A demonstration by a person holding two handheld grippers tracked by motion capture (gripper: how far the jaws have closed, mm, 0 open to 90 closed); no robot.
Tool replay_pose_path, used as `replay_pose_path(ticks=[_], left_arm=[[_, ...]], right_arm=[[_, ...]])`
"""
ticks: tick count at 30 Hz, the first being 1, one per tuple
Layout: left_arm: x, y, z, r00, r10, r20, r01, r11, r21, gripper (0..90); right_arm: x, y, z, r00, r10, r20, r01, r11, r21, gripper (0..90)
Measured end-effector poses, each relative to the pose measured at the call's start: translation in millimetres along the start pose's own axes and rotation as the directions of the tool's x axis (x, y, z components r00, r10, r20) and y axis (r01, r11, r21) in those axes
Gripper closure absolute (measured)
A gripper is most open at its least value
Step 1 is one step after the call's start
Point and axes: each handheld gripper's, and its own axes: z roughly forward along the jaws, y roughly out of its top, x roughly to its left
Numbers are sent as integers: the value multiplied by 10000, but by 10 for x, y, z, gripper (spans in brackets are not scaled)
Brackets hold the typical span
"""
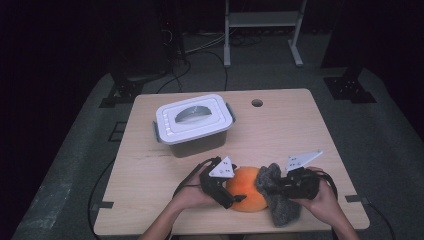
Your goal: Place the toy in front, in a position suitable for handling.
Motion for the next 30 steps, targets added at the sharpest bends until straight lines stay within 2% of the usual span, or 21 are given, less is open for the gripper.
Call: replay_pose_path(ticks=[2,4,7,10,12,14,18,19,21,23,25,27,30], left_arm=[[29,-33,29,9991,-376,204,375,9993,66,25],[36,-55,42,9984,-487,284,487,9988,1,42],[6,-53,20,9998,-101,156,100,9999,60,202],[-10,-23,-21,9995,291,-148,-290,9996,45,315],[-11,-6,-37,9985,358,-414,-363,9993,-119,334],[-27,15,-45,9954,589,-758,-610,9978,-249,336],[-82,45,-34,9913,919,-945,-940,9954,-176,323],[-96,54,-28,9909,963,-940,-983,9950,-167,314],[-105,74,-36,9919,981,-803,-999,9948,-178,294],[-98,79,-43,9933,926,-696,-939,9954,-161,231],[-76,81,-60,9961,705,-527,-721,9970,-285,183],[-48,89,-67,9973,435,-594,-456,9984,-346,99],[-3,67,-32,9995,9,-320,-17,9996,-264,24]], right_arm=[[-9,-22,-5,9999,26,-154,-25,10000,77,728],[-28,-32,-11,9996,61,-258,-59,9999,85,728],[-46,-21,-22,9995,194,-255,-192,9998,77,732],[-43,13,-67,9998,154,-114,-156,9997,-169,737],[-36,39,-103,9999,83,99,-79,9992,-393,739],[-36,60,-135,9991,101,403,-75,9979,-639,739],[-20,107,-205,9958,122,905,-6,9919,-1270,738],[-9,119,-207,9962,92,872,30,9902,-1396,737],[15,134,-168,9964,-29,848,144,9908,-1349,736],[27,119,-79,9970,-156,755,227,9952,-950,733],[15,96,-29,9992,-104,393,136,9966,-815,732],[12,75,-6,9997,-191,130,199,9975,-673,733],[11,47,-5,9997,-239,-114,232,9984,-525,733]])
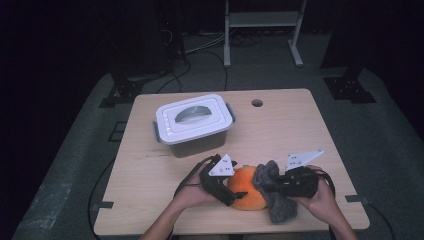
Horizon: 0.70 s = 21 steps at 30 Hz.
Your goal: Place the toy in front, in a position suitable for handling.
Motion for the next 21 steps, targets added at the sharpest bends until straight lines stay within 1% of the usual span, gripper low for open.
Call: replay_pose_path(ticks=[1,2,4,5,8,9,10,12,13,14,15,16,17,19,21], left_arm=[[11,-20,24,9998,-153,143,151,9998,106,22],[27,-50,60,9983,-395,418,382,9988,315,22],[44,-91,123,9934,-802,821,750,9951,648,23],[34,-109,139,9935,-776,830,725,9954,626,35],[7,-94,92,9976,-372,575,342,9980,536,171],[-1,-85,75,9988,-205,440,186,9989,434,218],[-5,-74,62,9994,-112,328,100,9993,365,240],[-17,-50,35,10000,20,29,-20,9999,103,250],[-30,-36,20,9996,189,-224,-189,9998,2,251],[-45,-20,5,9979,447,-467,-447,9990,10,251],[-64,-7,4,9960,626,-639,-627,9980,3,250],[-75,-4,10,9956,651,-667,-654,9979,-25,249],[-85,-3,23,9954,687,-668,-689,9976,-9,240],[-94,-1,32,9946,781,-688,-774,9969,129,221],[-80,-12,30,9957,713,-591,-700,9973,235,201]], right_arm=[[-2,-11,0,9999,34,-103,-34,10000,20,734],[-8,-21,0,9999,9,-164,-8,10000,45,734],[-12,-33,1,9997,19,-254,-18,10000,43,733],[-13,-33,1,9996,16,-266,-15,10000,52,733],[-7,-17,-3,10000,0,-98,1,9999,102,733],[-7,-11,-12,10000,39,-67,-38,10000,73,734],[-6,-4,-26,10000,47,20,-47,10000,46,735],[0,19,-72,9998,27,194,-25,9999,-105,737],[9,32,-102,9994,-9,349,16,9997,-225,737],[23,47,-131,9988,-17,497,37,9992,-403,738],[36,62,-155,9985,-32,547,65,9981,-605,738],[59,86,-169,9988,-43,487,84,9963,-852,738],[78,102,-163,9986,-99,511,146,9958,-909,737],[120,133,-108,9972,-374,645,424,9961,-779,735],[132,128,-36,9968,-473,640,508,9973,-536,733]])
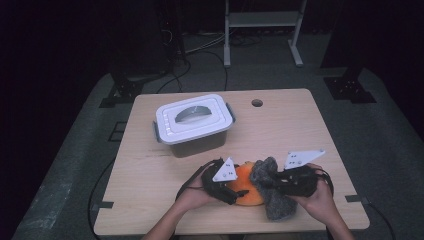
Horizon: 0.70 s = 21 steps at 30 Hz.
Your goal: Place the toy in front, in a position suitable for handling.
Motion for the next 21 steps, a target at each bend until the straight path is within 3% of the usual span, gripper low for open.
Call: replay_pose_path(ticks=[8,12,15,17,21], left_arm=[[22,-18,-27,9972,-182,728,188,9998,-75,158],[29,-8,-45,9960,-267,858,276,9996,-88,159],[23,-3,-36,9964,-296,796,302,9995,-65,158],[21,-1,-41,9965,-249,794,250,9997,-8,157],[40,-14,-58,9950,-352,939,353,9994,6,155]], right_arm=[[-89,-105,27,9978,260,-609,-231,9986,472,733],[-139,-140,-48,9986,411,-327,-385,9964,751,732],[-100,-95,-87,9995,313,-75,-309,9984,482,732],[-62,-48,-73,9998,171,-66,-169,9995,274,731],[-58,-51,-15,9998,139,-144,-133,9991,395,731]])
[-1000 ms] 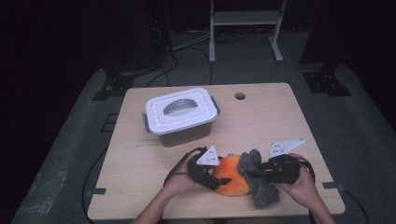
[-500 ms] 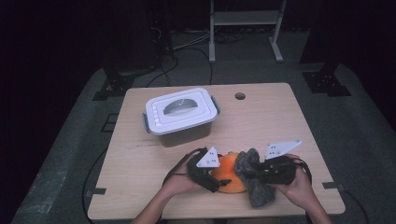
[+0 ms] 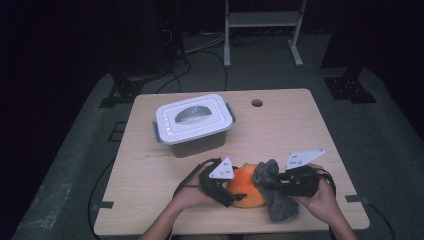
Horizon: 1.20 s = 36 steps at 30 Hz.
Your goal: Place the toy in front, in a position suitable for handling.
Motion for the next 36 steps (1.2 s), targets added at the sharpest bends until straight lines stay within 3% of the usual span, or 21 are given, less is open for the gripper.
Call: replay_pose_path(ticks=[3,5,11,14,17,19,24,29,32,36], left_arm=[[-6,9,-8,10000,72,-17,-72,10000,-20,174],[-17,18,-1,10000,75,-60,-76,10000,-58,176],[-72,50,10,9988,483,-63,-483,9988,16,176],[-44,56,-7,9997,210,79,-209,9998,-6,153],[-18,64,-42,9995,-112,281,122,9993,-352,157],[-32,71,-49,9997,93,240,-84,9992,-392,219],[-77,90,-27,9996,240,166,-233,9987,-445,262],[-141,115,-7,9983,580,14,-579,9977,-358,262],[-104,92,-28,9988,490,93,-486,9981,-388,281],[-99,85,-26,9987,494,102,-489,9978,-452,290]], right_arm=[[-59,-48,-14,9998,191,-60,-190,9997,181,732],[-81,-66,-54,9994,306,168,-311,9991,277,733],[36,51,-87,10000,-73,-26,71,9987,-499,729],[66,65,-7,9996,-269,1,269,9994,-225,730],[34,27,28,9993,-109,-351,108,9999,-28,730],[19,17,14,9988,-23,-488,29,9999,131,730],[100,88,-62,9996,-295,-54,295,9996,-15,731],[212,174,-10,9977,-668,128,669,9977,-135,731],[167,149,-15,9985,-536,-52,536,9985,-102,734],[67,77,-61,9995,-250,212,243,9990,363,738]])
